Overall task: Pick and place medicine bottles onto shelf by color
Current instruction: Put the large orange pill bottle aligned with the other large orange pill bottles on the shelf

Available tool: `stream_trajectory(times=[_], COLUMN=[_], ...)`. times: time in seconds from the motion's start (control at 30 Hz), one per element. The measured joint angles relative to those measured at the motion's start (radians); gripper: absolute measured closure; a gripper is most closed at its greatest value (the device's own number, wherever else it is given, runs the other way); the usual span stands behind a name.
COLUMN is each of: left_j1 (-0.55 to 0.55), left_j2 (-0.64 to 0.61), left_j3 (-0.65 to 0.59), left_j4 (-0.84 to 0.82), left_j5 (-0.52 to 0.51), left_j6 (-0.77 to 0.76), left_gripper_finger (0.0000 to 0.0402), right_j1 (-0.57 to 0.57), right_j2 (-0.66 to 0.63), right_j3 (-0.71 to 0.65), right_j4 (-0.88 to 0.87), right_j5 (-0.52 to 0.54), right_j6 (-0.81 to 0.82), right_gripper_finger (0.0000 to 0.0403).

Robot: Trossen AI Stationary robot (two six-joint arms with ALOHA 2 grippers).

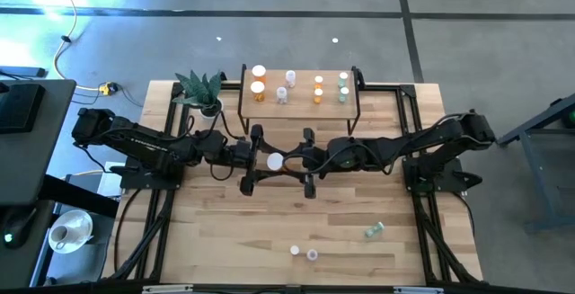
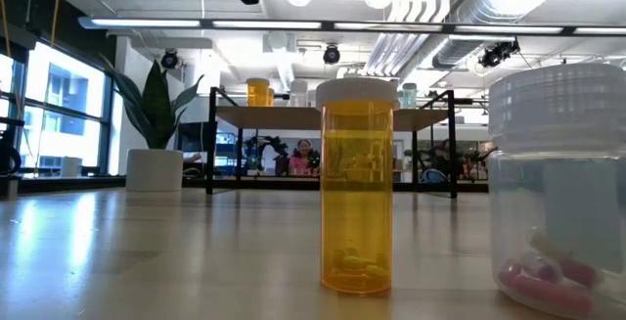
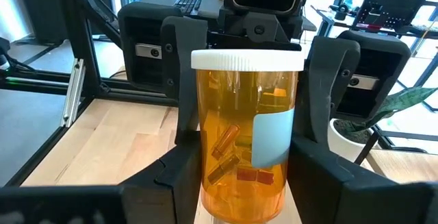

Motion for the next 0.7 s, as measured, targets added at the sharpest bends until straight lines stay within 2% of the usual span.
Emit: stream_trajectory(times=[0.7], left_j1=[0.001], left_j2=[0.002], left_j3=[-0.001], left_j4=[0.014], left_j5=[0.034], left_j6=[-0.008], left_gripper_finger=[0.0167], right_j1=[0.001], right_j2=[0.003], right_j3=[0.001], right_j4=[-0.01], right_j5=[0.018], right_j6=[0.026], right_gripper_finger=[0.0229])
